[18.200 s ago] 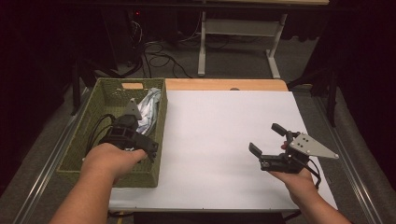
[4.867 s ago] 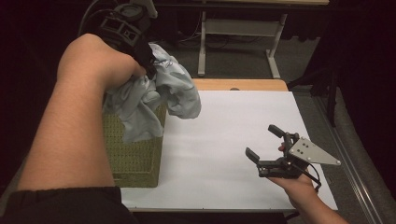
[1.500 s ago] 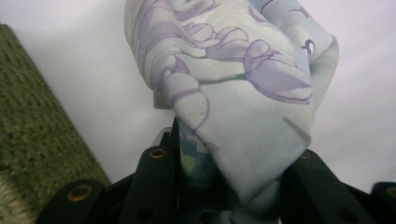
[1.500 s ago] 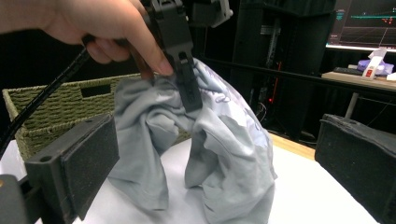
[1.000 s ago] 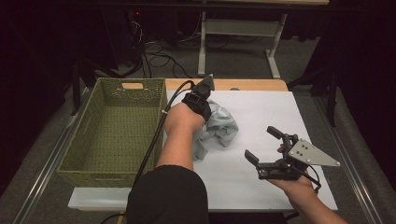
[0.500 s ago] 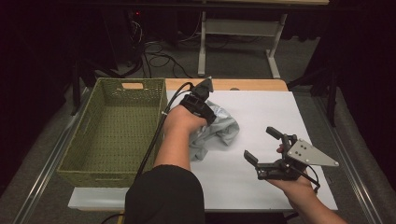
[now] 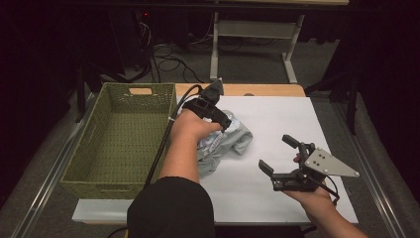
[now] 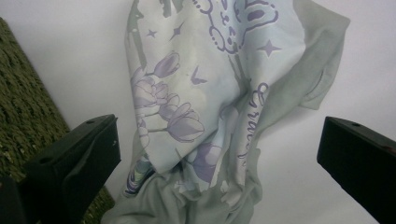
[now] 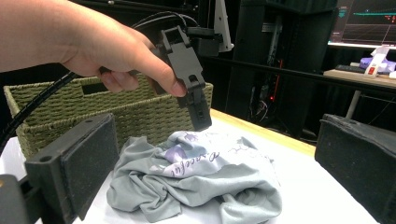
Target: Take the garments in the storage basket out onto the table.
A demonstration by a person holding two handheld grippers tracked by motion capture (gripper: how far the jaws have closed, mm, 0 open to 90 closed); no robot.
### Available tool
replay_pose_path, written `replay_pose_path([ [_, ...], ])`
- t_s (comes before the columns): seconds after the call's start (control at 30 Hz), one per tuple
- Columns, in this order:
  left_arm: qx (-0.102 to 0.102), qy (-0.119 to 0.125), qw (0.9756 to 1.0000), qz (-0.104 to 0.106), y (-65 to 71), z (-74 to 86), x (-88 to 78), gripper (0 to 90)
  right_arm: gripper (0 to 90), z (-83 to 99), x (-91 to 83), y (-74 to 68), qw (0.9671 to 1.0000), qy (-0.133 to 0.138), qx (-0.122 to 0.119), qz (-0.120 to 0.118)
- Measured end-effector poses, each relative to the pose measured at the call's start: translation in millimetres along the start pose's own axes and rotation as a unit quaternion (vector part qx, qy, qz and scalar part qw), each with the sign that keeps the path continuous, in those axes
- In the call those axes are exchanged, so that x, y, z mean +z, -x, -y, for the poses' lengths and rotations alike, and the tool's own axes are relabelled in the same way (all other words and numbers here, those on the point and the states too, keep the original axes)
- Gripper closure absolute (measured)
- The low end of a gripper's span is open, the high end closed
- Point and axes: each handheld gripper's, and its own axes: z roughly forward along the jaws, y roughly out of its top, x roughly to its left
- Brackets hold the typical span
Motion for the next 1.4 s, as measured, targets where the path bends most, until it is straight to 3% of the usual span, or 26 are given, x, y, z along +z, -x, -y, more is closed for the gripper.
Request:
replay_pose_path([
  [0.43,0.001,0.014,0.9999,-0.01,1.6,5.4,-7.2,0.7,1.0,0.0,0.0,0.0,1.0,0.0,0.0,0.0],
  [0.5,0.001,0.025,0.9995,-0.017,1.7,8.4,-8.6,0.7,1.0,0.0,-0.1,0.0,1.0,0.0,0.0,0.0],
  [0.67,0.0,0.051,0.9987,-0.004,-0.7,20.0,-8.5,0.7,1.0,0.4,0.1,-0.3,1.0,-0.002,0.0,0.0],
  [0.73,0.002,0.071,0.9975,0.004,-1.6,29.1,-8.7,0.7,1.0,0.5,0.8,-0.5,1.0,-0.001,-0.002,0.0],
  [0.9,0.005,0.094,0.9955,0.01,-2.9,43.2,-6.0,0.7,1.0,1.6,2.1,-1.2,1.0,-0.004,-0.002,-0.001],
  [0.97,0.006,0.107,0.9941,0.015,-2.4,49.9,-4.2,0.7,1.0,2.5,2.6,-1.4,1.0,-0.006,-0.003,-0.001],
  [1.0,0.009,0.124,0.9921,0.015,-0.2,56.2,-2.5,0.7,1.0,3.3,3.3,-1.7,1.0,-0.008,-0.003,-0.002],
  [1.03,0.009,0.124,0.9921,0.015,-0.2,56.2,-2.5,0.7,1.0,3.3,3.3,-1.7,1.0,-0.008,-0.003,-0.002],
  [1.1,0.007,0.145,0.9892,0.019,2.4,62.6,-1.3,0.7,1.0,4.0,4.0,-2.0,0.9999,-0.01,-0.003,-0.002],
  [1.13,0.005,0.169,0.9854,0.025,5.4,69.4,-0.2,0.7,1.0,4.3,4.3,-2.6,0.9999,-0.011,-0.004,-0.002],
  [1.17,0.005,0.169,0.9854,0.025,5.4,69.4,-0.2,0.7,1.0,4.3,4.3,-2.6,0.9999,-0.011,-0.004,-0.002],
  [1.23,0.008,0.187,0.9822,0.018,9.7,77.0,0.9,0.7,1.0,4.7,4.6,-2.4,0.9999,-0.011,-0.004,-0.002],
  [1.27,0.01,0.196,0.9804,0.016,12.3,81.1,1.7,0.7,1.0,5.0,4.8,-2.0,0.9999,-0.011,-0.004,-0.002],
  [1.3,0.012,0.213,0.9766,0.022,17.2,89.6,3.2,0.7,0.9,5.7,4.9,-1.5,0.9999,-0.013,-0.003,-0.001],
  [1.33,0.012,0.213,0.9766,0.022,17.2,89.6,3.2,0.7,1.0,6.2,5.0,-1.2,0.9999,-0.013,-0.004,-0.001],
  [1.4,0.018,0.233,0.9719,0.027,22.4,98.5,3.9,0.7,1.0,6.7,5.2,-0.7,0.9999,-0.013,-0.005,-0.001],
])
